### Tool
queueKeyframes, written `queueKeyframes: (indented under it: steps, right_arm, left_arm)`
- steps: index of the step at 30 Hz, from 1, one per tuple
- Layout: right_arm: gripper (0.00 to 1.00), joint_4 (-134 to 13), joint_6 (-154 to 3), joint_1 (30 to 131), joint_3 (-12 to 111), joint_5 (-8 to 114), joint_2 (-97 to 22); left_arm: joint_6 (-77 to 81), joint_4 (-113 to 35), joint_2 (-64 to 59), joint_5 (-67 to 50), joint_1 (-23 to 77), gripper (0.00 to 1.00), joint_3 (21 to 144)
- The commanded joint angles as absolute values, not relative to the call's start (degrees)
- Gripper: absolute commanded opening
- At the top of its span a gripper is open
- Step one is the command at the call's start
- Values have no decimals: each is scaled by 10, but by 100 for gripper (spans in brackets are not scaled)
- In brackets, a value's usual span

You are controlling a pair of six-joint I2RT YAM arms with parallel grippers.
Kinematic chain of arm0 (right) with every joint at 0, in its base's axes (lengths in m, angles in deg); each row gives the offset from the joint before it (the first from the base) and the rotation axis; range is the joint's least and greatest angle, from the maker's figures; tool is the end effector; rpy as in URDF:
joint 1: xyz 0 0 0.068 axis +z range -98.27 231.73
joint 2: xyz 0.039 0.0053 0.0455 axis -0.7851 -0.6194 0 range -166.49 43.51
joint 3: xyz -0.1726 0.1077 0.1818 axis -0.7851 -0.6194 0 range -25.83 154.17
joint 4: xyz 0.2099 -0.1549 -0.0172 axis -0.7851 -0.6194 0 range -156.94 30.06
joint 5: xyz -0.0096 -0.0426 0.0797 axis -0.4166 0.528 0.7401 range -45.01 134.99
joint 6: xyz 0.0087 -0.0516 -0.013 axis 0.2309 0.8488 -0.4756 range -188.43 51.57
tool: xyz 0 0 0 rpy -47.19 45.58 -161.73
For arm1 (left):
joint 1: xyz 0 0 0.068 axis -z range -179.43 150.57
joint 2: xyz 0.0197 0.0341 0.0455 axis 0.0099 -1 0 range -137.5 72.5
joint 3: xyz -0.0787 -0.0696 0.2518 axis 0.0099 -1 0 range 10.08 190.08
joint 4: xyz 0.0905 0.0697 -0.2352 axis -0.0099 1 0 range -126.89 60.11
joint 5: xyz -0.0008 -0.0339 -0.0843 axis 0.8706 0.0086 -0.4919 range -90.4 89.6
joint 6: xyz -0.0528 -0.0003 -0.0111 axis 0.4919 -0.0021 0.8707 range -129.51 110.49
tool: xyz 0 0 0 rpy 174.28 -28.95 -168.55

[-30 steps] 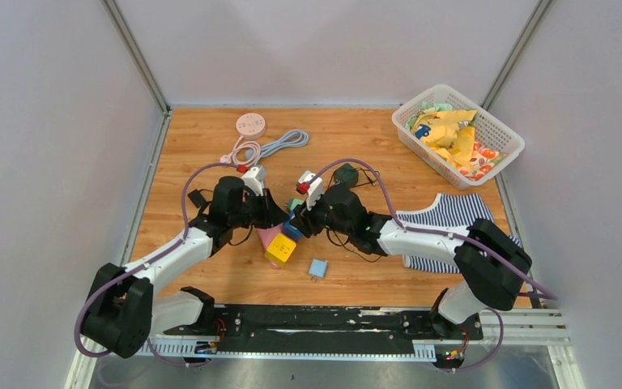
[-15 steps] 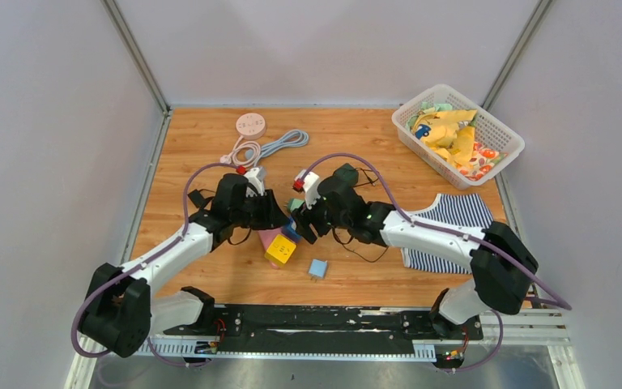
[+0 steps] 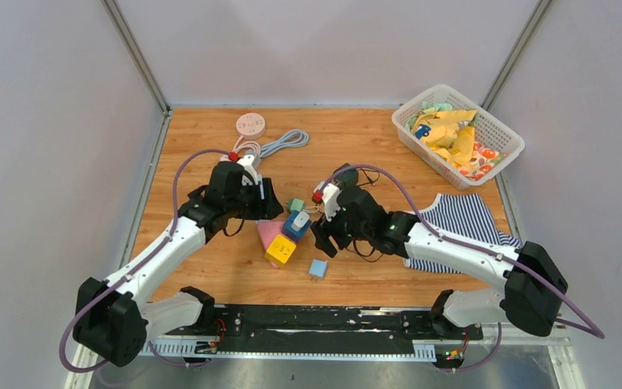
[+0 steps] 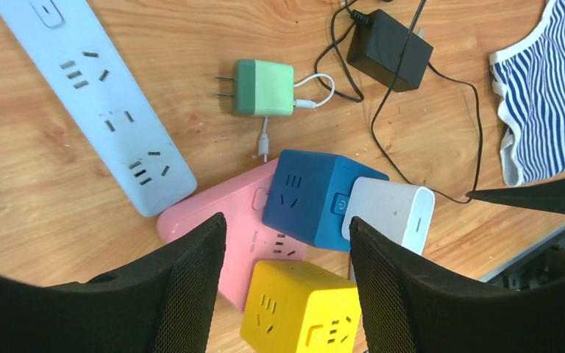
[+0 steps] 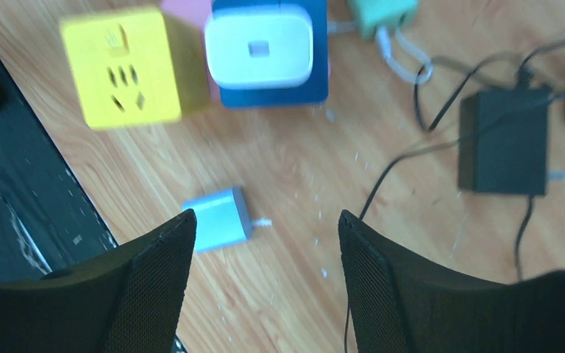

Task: Insert the plug
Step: Pick up the plug from the center of the board.

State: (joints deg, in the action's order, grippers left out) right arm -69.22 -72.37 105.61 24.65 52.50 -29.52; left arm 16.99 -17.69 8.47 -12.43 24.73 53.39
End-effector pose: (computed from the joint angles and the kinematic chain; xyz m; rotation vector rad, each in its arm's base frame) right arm 0.1642 0.2330 0.2699 -1.0057 1.9685 0.7209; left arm 0.2143 -0.1043 0.2505 0.0676 2.3471 -0.6923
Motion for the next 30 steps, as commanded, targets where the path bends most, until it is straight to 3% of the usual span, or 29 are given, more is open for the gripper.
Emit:
queueKeyframes:
  steps: [1,8,13,17,24,30]
  right_arm:
    - [71,-702,-734,1074,196,538,-305]
    - [82,-656,-724,1133,176,508,-380]
    - [81,-640,-716,1150,181,495,-428]
    - [76,-632,-717,1155,176,486,-446]
    - [48,-631,-721,1156,172,480,-415]
    - [43,-630,-721,1156,172,485,-338]
  left_arm:
    - [129,-117,127,-81,246,66,555]
    - [144,-87,187,-97,246,72,530]
    - [145,-79,221,-124,246,72,500]
    - [143,-75,244,-137,246,71,494]
    - [154,-72,265,-168,246,66,494]
    - [185,-97,282,-266,246,63,485]
